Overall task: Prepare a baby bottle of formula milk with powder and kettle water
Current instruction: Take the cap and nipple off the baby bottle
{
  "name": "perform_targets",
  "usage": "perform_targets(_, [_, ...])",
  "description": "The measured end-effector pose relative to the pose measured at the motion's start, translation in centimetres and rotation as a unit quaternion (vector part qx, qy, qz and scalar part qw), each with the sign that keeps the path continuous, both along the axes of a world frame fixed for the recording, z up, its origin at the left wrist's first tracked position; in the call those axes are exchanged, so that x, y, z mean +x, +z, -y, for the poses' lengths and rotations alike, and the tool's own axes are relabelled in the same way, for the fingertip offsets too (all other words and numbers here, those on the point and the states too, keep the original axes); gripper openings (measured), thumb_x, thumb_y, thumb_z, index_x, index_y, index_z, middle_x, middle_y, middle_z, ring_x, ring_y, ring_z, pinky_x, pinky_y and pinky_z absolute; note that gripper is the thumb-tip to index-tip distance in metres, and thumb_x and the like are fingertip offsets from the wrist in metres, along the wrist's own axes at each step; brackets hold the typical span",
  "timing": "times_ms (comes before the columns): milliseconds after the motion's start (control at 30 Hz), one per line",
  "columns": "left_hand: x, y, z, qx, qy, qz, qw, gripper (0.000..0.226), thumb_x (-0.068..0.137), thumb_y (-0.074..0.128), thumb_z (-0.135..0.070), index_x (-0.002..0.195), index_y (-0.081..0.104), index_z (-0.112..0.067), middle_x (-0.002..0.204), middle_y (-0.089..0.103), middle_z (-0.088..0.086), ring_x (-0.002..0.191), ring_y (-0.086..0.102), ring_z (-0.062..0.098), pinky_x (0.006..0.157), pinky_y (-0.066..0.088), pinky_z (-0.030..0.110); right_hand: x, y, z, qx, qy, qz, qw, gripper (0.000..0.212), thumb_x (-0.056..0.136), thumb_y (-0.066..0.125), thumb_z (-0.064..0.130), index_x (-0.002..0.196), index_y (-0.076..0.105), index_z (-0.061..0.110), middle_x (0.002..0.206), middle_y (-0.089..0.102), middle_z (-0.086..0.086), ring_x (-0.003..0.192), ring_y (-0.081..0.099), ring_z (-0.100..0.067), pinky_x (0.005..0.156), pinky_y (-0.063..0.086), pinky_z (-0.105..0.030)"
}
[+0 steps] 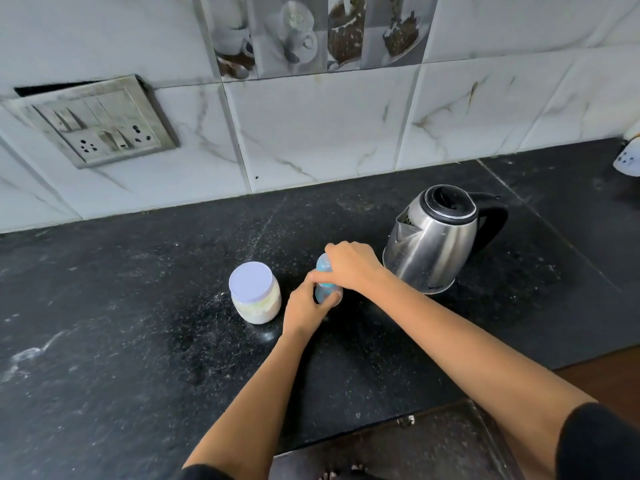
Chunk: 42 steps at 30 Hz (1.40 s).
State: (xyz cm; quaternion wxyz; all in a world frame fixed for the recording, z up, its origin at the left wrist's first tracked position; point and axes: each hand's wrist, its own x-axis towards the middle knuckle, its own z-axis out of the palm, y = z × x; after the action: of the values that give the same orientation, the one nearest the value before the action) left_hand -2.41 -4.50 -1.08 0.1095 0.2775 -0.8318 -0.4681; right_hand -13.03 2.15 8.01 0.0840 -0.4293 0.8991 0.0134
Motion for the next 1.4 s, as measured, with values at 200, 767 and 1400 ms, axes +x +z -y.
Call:
perform_targets(200, [0.0, -0.3, 0.4, -0.058, -0.063, 0.005, 0.996, 0.052, 0.084, 0.063, -0.041, 0.130, 0.043, -0.025, 0.104, 0.065, -0.006, 0.090, 0.060, 0.012, 0.078, 0.049, 0.032, -1.0, 2.1, -1.0, 0.064, 0.168, 0.017, 0.984, 0.030, 0.083, 0.059, 0.040, 0.096, 0.046, 0.017, 0.084, 0.044, 0.000, 0.072, 0.050, -0.025, 0.058, 0.035, -0.034])
perform_targets(767, [0.3, -0.2, -0.3, -0.008, -0.028, -0.011, 1.000, 0.061, 0.083, 0.069, -0.033, 0.137, 0.041, -0.021, 0.131, 0.057, -0.001, 0.115, 0.054, 0.014, 0.089, 0.038, 0.022, 0.7, -6.9, -13.1, -0.356, -0.136, 0.305, 0.873, 0.067, 0.075, 0.076, 0.011, 0.133, 0.046, 0.026, 0.119, 0.049, 0.003, 0.110, 0.046, -0.001, 0.091, 0.036, -0.014])
perform_targets(1400, [0.7, -0.2, -1.1, -0.021, 0.012, 0.002, 1.000, 0.058, 0.080, 0.073, -0.034, 0.130, 0.045, -0.023, 0.128, 0.059, -0.003, 0.117, 0.054, 0.013, 0.091, 0.039, 0.023, 2.0, -8.1, -13.0, -0.501, -0.113, 0.157, 0.843, 0.059, 0.075, 0.081, 0.028, 0.122, 0.050, 0.010, 0.117, 0.049, -0.001, 0.104, 0.050, -0.008, 0.086, 0.039, -0.006])
